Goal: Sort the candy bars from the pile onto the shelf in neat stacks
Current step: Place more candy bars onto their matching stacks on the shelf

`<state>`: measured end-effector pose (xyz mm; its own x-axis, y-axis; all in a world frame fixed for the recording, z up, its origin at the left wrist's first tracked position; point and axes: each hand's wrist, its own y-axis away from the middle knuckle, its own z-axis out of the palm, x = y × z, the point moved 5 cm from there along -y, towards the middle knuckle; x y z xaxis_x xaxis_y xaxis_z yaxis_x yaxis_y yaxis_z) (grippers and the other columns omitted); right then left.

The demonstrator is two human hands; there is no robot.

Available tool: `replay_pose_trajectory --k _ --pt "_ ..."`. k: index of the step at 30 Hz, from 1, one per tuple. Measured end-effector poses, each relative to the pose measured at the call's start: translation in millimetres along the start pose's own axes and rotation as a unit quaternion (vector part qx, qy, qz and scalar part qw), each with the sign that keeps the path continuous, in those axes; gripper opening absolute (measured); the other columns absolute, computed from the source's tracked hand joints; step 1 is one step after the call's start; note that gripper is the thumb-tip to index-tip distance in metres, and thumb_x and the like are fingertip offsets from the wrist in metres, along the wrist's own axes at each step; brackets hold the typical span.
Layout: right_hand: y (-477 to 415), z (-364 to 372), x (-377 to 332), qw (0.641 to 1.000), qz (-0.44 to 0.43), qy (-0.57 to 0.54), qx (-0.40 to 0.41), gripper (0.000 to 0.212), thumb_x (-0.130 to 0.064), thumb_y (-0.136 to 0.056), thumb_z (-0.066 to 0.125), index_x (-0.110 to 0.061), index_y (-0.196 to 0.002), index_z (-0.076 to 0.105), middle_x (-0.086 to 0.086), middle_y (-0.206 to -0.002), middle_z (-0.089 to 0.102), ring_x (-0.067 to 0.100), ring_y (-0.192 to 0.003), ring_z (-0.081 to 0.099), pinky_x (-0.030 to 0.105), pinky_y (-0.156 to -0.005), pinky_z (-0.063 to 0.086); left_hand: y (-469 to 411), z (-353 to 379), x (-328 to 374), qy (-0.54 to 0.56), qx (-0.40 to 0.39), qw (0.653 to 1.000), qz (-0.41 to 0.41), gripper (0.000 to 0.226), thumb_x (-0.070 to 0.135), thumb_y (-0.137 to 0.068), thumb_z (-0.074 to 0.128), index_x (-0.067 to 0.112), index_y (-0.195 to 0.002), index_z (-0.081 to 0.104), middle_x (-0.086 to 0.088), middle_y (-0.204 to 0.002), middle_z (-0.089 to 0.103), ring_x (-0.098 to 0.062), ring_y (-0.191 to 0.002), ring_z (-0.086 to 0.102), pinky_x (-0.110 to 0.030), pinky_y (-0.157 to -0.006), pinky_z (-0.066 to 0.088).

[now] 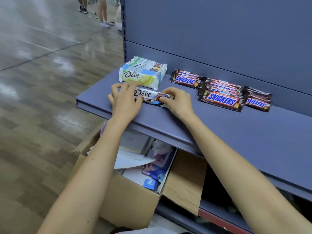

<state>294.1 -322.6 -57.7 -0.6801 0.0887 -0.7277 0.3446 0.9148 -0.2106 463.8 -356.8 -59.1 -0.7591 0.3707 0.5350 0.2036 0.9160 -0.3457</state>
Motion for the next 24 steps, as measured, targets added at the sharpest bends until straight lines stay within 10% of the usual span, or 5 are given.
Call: replay_pose_trajectory --k 24 --pt "-68 48 -29 0.995 -0.061 0.081 0.009 0.019 -0.021 -0.082 0.065 -0.008 -0.092 0.055 0.009 -0.103 0.056 0.024 -0.091 0.051 0.023 -0.067 0.027 -6 14 -28 -0.01 0.002 0.998 -0.063 0.05 0.034 -0.093 0.046 0.013 -0.137 0.038 -0.004 -0.14 0.043 -0.027 -0.14 0.012 -0.042 -0.107 0.025"
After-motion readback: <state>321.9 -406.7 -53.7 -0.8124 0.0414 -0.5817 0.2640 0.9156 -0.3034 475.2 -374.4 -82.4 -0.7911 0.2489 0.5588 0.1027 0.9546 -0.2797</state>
